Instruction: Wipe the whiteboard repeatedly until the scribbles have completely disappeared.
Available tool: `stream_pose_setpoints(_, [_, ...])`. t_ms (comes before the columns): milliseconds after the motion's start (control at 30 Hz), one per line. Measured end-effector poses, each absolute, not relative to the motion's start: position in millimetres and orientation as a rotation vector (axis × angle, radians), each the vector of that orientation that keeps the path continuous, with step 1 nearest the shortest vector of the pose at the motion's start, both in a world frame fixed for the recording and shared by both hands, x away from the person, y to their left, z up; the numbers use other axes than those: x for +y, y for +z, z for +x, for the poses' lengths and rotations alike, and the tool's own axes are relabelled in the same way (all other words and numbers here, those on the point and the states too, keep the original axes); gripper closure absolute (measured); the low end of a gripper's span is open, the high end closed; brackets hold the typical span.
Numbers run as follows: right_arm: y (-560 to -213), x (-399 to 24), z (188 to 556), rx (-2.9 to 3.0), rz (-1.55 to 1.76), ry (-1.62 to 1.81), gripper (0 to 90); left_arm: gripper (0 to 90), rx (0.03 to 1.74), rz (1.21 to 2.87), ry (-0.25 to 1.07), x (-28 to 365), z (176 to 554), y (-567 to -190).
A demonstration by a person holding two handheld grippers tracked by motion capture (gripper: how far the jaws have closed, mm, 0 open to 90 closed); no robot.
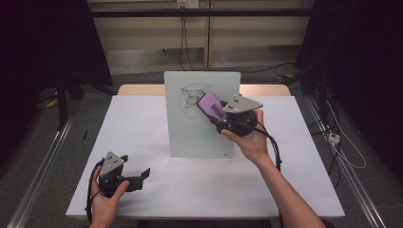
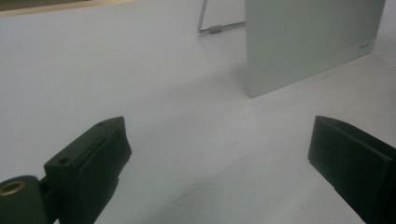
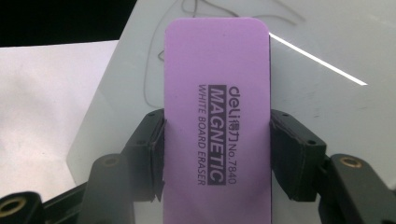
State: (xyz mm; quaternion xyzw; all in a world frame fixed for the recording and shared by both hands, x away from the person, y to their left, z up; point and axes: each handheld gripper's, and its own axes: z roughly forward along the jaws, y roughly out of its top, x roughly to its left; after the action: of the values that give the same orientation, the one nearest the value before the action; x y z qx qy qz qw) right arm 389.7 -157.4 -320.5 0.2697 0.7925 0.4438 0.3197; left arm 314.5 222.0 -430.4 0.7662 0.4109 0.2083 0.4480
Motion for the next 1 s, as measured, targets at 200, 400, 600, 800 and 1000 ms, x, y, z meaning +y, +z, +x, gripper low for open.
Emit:
stream_pose_setpoints(200, [-302, -172, 393, 2.022, 0.737, 1.158, 41.7, 5.1, 1.017, 1.893, 0.521, 222, 314, -431])
stream_pose_setpoints(400, [-286, -185, 396, 1.969, 0.765, 1.149, 41.6, 5.1, 1.017, 1.896, 0.514, 222, 314, -430])
stream_pose_setpoints(600, [-295, -180, 394, 1.986, 0.759, 1.145, 41.7, 5.1, 1.017, 1.892, 0.521, 222, 314, -431])
stream_pose_setpoints(800, [-306, -172, 391, 2.017, 0.747, 1.14, 41.7, 5.1, 1.009, 1.893, 0.518, 220, 314, -431])
stream_pose_setpoints(1000, [-315, -166, 390, 2.041, 0.744, 1.154, 41.7, 5.1, 1.017, 1.894, 0.52, 220, 314, -431])
